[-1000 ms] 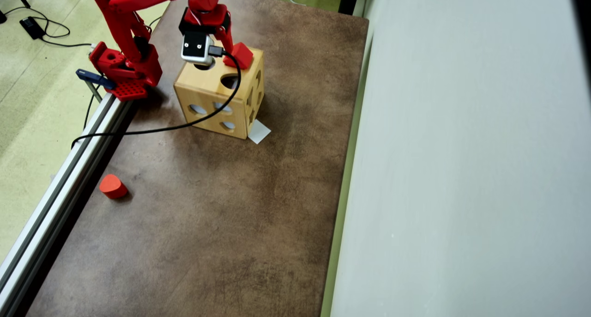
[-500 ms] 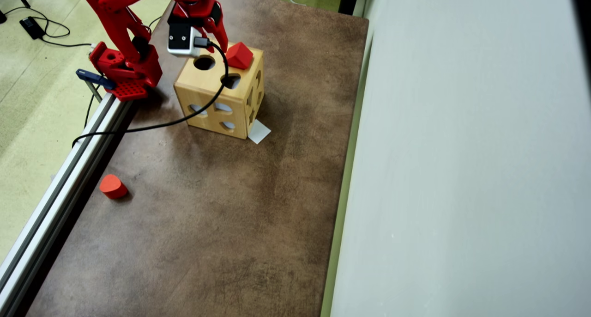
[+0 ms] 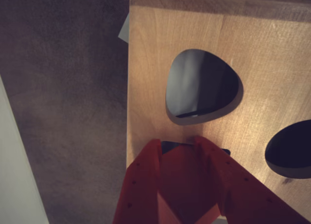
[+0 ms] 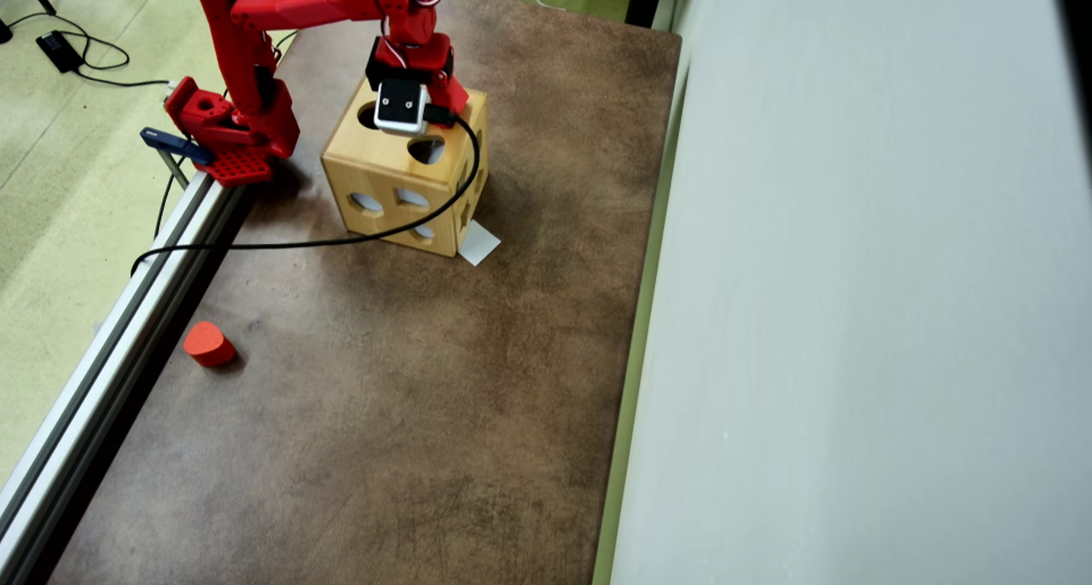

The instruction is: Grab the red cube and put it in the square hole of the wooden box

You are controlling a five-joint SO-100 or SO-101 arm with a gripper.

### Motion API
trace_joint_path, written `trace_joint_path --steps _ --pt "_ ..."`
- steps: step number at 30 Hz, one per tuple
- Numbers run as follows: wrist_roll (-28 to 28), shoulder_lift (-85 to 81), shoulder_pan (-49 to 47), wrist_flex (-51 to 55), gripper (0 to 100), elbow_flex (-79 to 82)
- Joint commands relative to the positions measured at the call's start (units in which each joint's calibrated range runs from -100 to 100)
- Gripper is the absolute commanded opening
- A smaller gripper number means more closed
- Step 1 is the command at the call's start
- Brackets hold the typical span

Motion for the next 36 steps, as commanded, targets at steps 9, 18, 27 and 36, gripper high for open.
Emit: trace_joint_path --steps 9,18,27,36 --pt "0.34 -22.54 -2.60 9.78 12 -0.39" --pt "0.34 -23.47 -2.82 9.61 12 2.74" --pt "0.29 -10.56 -2.01 7.04 12 10.08" --pt "0.34 -2.07 -1.93 -0.92 12 10.16"
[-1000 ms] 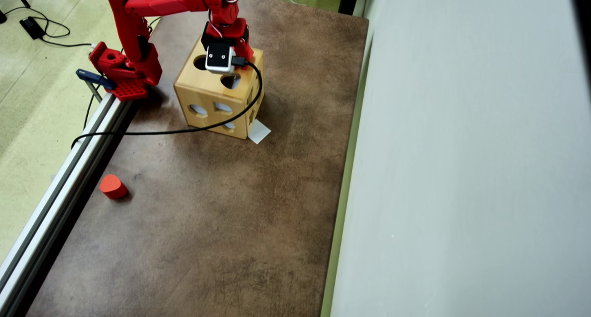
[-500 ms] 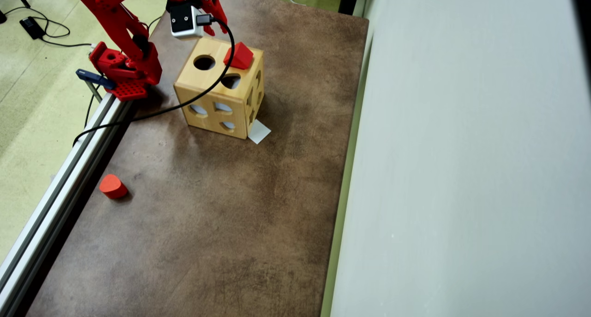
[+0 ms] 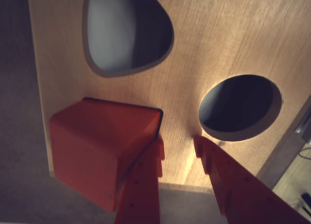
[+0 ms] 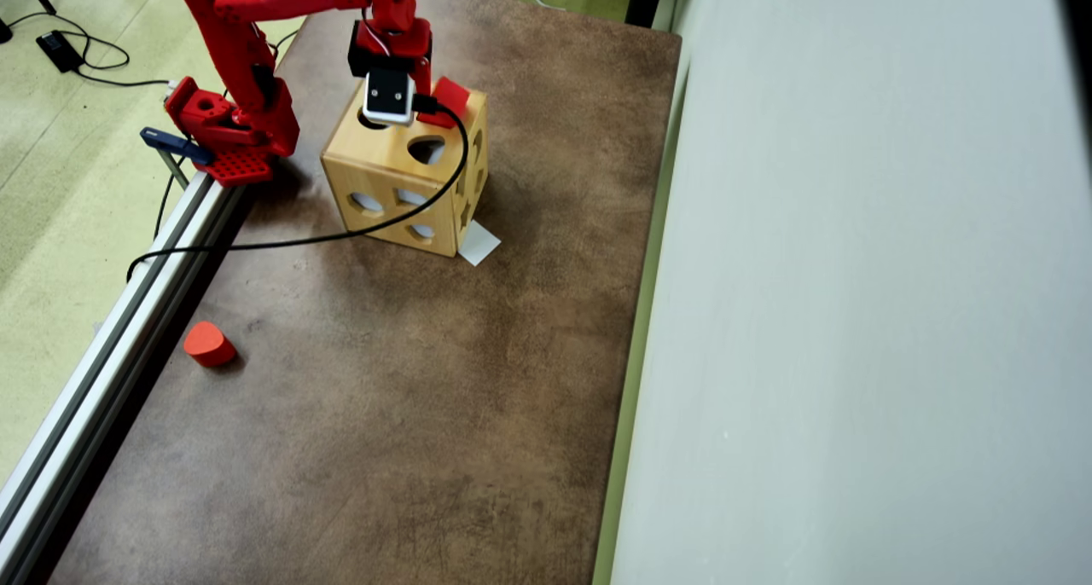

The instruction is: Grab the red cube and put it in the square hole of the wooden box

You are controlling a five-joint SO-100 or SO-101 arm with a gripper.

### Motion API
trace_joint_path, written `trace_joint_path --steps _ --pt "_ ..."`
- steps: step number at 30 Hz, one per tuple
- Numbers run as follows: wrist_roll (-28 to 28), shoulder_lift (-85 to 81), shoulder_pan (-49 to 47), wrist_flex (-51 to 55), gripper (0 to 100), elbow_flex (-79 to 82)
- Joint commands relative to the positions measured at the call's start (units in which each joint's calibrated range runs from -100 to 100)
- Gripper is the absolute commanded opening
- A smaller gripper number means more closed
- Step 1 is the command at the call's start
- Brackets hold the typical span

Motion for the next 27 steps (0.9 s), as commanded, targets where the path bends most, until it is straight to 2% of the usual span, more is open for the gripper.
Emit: trace_joint_path --steps 1,4,7,16,27 --pt "0.34 3.27 0.43 -4.23 12 -0.13" --pt "1.47 0.72 -0.38 -0.13 12 -0.04" --pt "5.08 -3.52 -1.94 7.19 12 -0.22" --pt "7.18 -18.81 -2.09 7.03 12 -0.85" --pt "6.59 -64.42 -1.42 6.95 12 1.93"
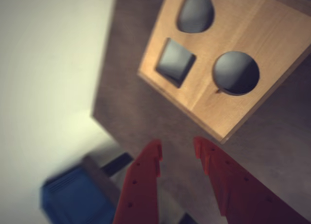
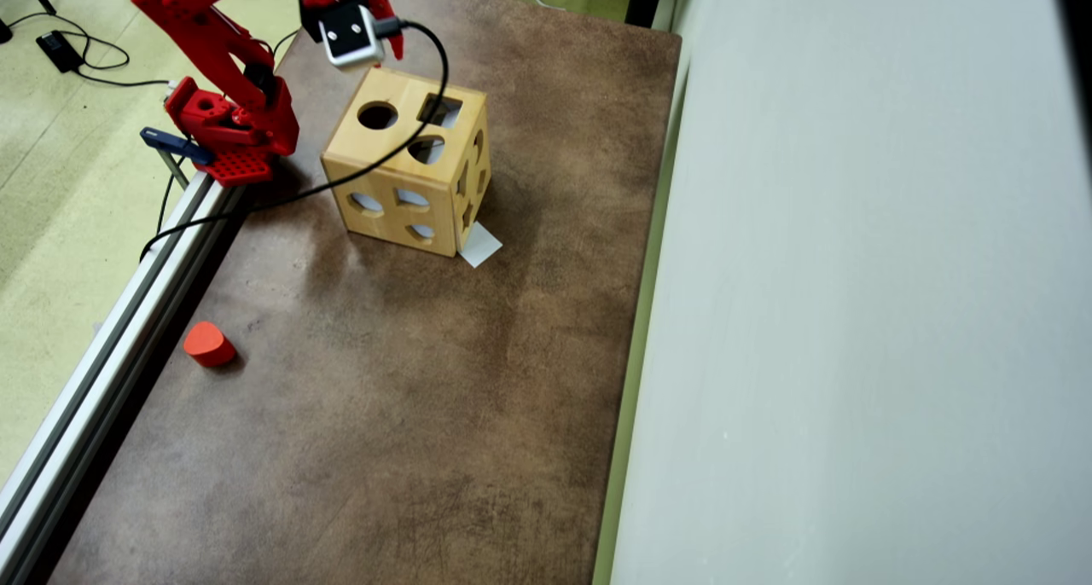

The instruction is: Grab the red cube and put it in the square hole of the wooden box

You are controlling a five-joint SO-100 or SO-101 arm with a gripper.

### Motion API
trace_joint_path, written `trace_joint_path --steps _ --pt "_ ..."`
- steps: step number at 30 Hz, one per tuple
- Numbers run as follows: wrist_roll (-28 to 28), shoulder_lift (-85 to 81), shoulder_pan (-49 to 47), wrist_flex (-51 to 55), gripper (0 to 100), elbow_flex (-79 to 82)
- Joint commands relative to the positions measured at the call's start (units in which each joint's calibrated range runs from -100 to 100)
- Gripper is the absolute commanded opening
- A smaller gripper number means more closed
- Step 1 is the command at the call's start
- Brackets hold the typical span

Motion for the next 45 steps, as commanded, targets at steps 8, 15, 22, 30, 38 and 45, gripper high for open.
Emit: trace_joint_path --steps 8,15,22,30,38,45 --pt "-0.24 -47.54 0.45 0.81 12 17.93" --pt "-4.49 -45.92 4.68 0.73 12 20.35" --pt "-4.69 -45.92 16.79 0.81 12 20.26" --pt "-4.74 -46.09 17.61 0.89 3 20.26" --pt "-4.74 -46.09 16.94 0.73 3 20.35" --pt "-4.79 -46.09 16.94 0.65 3 20.44"
